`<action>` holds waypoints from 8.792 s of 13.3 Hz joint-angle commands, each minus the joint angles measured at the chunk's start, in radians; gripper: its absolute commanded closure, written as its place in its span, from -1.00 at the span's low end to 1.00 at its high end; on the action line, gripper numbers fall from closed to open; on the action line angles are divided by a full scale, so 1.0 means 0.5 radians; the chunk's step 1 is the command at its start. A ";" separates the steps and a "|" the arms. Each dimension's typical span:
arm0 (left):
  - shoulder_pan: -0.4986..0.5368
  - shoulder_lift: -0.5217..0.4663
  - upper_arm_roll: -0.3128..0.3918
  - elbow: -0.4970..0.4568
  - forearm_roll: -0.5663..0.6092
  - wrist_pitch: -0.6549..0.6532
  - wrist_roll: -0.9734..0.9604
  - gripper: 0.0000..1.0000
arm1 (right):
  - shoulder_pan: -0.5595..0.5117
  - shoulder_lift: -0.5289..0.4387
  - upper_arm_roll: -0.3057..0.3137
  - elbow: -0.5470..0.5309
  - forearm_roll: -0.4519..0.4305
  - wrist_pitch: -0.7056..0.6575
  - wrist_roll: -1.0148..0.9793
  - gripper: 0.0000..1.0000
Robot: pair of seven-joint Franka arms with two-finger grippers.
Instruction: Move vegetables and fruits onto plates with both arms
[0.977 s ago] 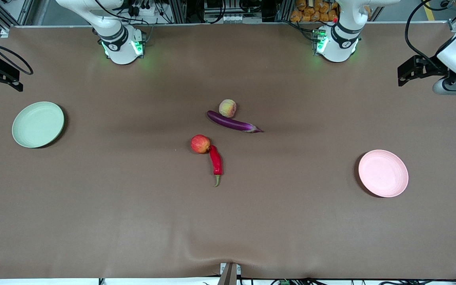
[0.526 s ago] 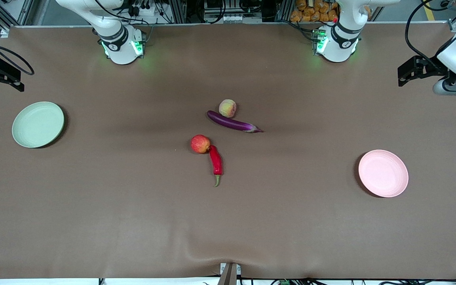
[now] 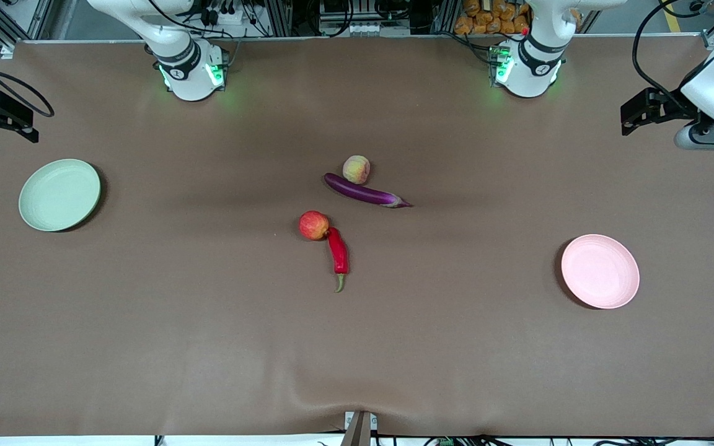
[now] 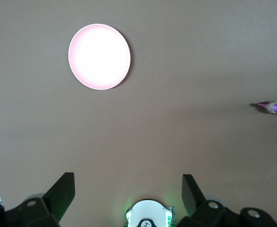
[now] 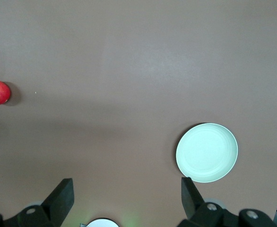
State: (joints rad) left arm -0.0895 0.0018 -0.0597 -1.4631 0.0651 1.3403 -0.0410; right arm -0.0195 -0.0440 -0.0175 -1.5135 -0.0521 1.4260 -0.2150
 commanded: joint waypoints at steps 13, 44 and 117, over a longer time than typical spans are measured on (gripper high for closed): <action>-0.676 0.570 -0.009 0.052 -0.354 0.314 -1.555 -1.00 | -0.007 -0.047 -0.023 -0.047 0.003 0.001 0.007 -1.00; -1.434 1.404 -0.025 -0.399 -0.063 1.768 -3.777 -1.00 | 0.002 -0.038 -0.023 -0.047 0.046 -0.002 0.007 -1.00; 0.250 1.595 -0.016 -0.044 1.287 1.308 -1.274 -1.00 | 1.242 1.410 0.010 -0.293 0.592 1.409 2.973 -0.96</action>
State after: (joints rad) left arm 0.0374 0.8222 -0.0609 -1.4779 0.6845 2.0001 -0.6770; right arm 0.5910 0.6689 -0.0068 -1.6457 0.2389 2.1133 1.2573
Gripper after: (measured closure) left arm 0.075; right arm 0.004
